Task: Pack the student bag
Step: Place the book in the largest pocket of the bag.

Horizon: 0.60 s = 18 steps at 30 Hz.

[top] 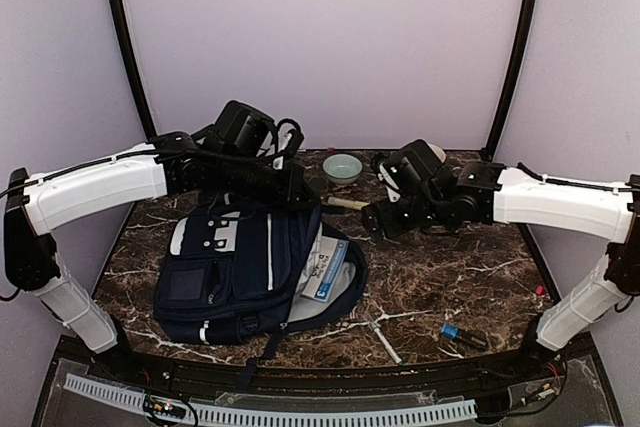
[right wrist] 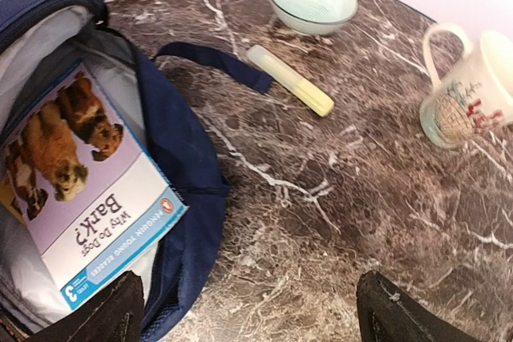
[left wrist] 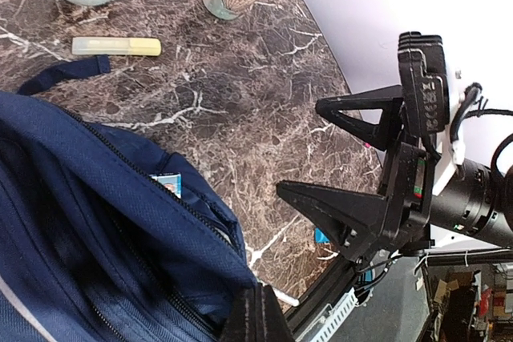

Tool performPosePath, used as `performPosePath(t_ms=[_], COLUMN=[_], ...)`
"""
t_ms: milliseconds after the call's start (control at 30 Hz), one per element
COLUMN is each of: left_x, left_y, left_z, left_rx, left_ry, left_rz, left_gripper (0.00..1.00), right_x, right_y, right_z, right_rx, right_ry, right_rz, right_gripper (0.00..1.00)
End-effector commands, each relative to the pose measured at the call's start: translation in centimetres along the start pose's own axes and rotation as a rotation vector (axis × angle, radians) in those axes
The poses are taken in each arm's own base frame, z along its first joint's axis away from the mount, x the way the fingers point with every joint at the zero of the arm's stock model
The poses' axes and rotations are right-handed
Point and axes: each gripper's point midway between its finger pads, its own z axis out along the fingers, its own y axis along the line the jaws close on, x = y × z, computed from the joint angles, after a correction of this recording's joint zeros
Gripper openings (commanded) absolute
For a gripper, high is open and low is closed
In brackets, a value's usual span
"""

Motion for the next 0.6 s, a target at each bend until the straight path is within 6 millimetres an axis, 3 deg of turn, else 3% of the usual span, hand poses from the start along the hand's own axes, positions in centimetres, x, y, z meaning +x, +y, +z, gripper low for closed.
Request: performPosePath(t_ms=[0, 200, 567], left_x=[-2.9, -1.8, -2.0], left_y=[-4.0, -3.3, -4.0], left_z=[-1.2, -1.8, -2.0], left_rx=[0.171, 0.168, 0.186], left_ry=[-0.097, -0.085, -0.068], left_rz=[0.057, 0.056, 0.019], left_gripper=[0.00, 0.00, 0.00], right_x=[-0.4, -0.1, 0.3], right_y=[-0.4, 0.2, 4.1], right_z=[0.5, 4.5, 8.9], right_rx=[-0.018, -0.203, -0.340], right_ry=[-0.013, 0.093, 0.228], right_rz=[0.106, 0.302, 0.296], right_gripper=[0.91, 0.80, 0.74])
